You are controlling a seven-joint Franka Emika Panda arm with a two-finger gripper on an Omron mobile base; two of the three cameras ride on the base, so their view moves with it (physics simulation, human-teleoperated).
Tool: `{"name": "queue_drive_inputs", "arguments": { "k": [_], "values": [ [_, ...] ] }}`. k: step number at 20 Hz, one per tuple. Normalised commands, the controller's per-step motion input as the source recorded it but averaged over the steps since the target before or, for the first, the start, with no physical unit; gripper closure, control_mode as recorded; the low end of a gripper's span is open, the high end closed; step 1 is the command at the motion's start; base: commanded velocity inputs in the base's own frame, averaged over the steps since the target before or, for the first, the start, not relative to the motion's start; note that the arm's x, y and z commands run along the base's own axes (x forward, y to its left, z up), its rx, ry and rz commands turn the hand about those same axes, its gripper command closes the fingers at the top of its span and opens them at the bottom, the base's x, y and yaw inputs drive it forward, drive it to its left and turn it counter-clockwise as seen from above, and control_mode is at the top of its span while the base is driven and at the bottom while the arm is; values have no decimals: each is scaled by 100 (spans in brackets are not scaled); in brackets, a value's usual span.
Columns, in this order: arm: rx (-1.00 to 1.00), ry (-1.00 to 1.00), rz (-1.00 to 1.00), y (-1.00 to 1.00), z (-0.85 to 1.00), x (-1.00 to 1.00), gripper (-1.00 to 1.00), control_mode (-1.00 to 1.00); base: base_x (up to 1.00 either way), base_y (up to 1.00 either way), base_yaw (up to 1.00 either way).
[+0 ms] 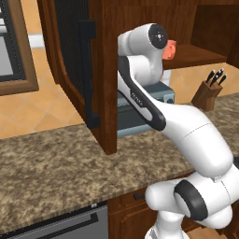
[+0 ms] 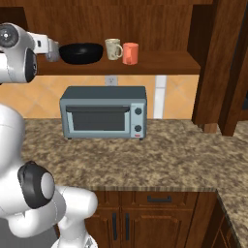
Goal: Gather all objects into one cabinet and sort the glasses and bowls to opposite sides.
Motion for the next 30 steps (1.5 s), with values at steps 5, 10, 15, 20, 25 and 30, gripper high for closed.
{"name": "queue_drive_inputs", "arguments": {
  "k": [5, 10, 15, 20, 25, 30],
  "values": [
    [-3, 0, -5, 0, -2, 15, -100, -100, 0, 0, 0],
    [-1, 0, -4, 0, -11, 20, -100, -100, 0, 0, 0],
    [0, 0, 0, 0, -12, 11, -100, -100, 0, 0, 0],
    [0, 0, 0, 0, -6, 12, -100, -100, 0, 0, 0],
    [0, 0, 0, 0, -4, 24, -100, -100, 0, 0, 0],
    [0, 0, 0, 5, -3, 31, -100, -100, 0, 0, 0]
  ]
}}
